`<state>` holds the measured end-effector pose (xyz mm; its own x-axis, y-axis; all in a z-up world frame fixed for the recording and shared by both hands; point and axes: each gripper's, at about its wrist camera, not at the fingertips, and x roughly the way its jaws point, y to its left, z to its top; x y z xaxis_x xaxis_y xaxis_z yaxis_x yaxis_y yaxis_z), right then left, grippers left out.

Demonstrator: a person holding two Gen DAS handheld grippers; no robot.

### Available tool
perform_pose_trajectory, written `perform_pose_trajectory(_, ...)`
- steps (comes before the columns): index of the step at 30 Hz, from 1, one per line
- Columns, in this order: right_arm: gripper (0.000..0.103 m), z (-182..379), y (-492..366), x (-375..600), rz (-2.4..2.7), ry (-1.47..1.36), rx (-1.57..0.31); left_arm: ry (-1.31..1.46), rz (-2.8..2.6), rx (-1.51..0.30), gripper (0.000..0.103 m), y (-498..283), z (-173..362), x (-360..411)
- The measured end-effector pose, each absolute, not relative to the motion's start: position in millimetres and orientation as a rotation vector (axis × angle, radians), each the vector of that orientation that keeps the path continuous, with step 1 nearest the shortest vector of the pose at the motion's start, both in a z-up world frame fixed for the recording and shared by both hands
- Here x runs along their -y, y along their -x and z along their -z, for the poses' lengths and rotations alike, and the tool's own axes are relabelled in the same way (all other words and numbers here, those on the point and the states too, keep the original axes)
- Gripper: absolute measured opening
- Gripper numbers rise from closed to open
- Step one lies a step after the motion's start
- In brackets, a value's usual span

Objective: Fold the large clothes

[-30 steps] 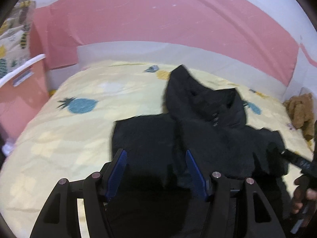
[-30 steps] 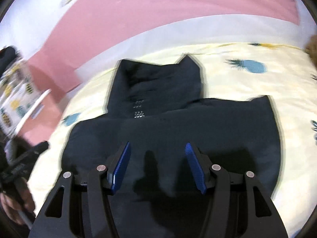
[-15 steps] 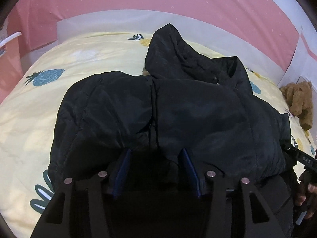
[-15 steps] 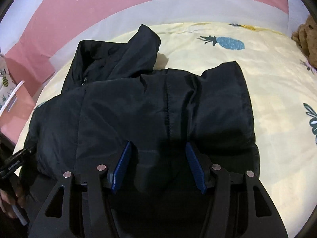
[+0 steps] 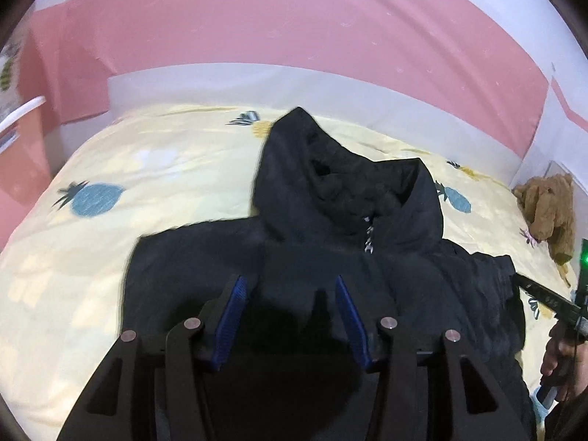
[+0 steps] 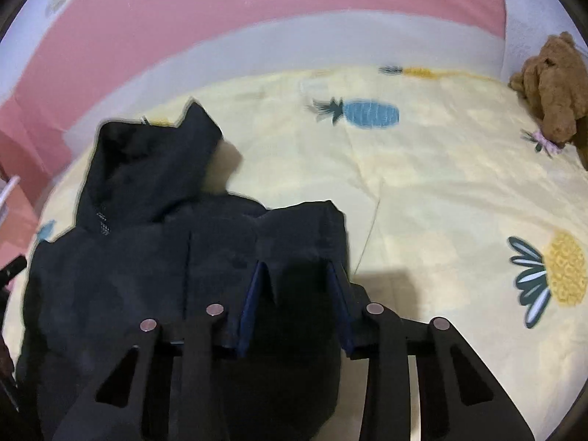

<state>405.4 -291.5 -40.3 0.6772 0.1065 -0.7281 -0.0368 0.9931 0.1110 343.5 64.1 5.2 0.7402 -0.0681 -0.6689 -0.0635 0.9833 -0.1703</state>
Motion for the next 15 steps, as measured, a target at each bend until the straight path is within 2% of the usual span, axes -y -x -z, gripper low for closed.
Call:
perform_pose_trajectory(3,0.036,60,-414,285,-0.075,-0.066,-0.853,0.176,-0.022,-0.842,0.052,-377,36,-65)
perform_pose_trajectory(6,0.036,72,-415,281,-0.073,-0.032,-0.849,0.231,0.01,-0.824,0.052,-382,62,-77)
perform_pose_trajectory(10,0.036,72,-417,281,-0.068,-0.015,-0.853,0.204,-0.001,-0.799,0.053,-381,68,-70)
perform_pose_trajectory(15,0.036,25,-366,297,-0.114,-0.097,-0.736,0.212,-0.01,-0.798,0.051,-365,38,-70)
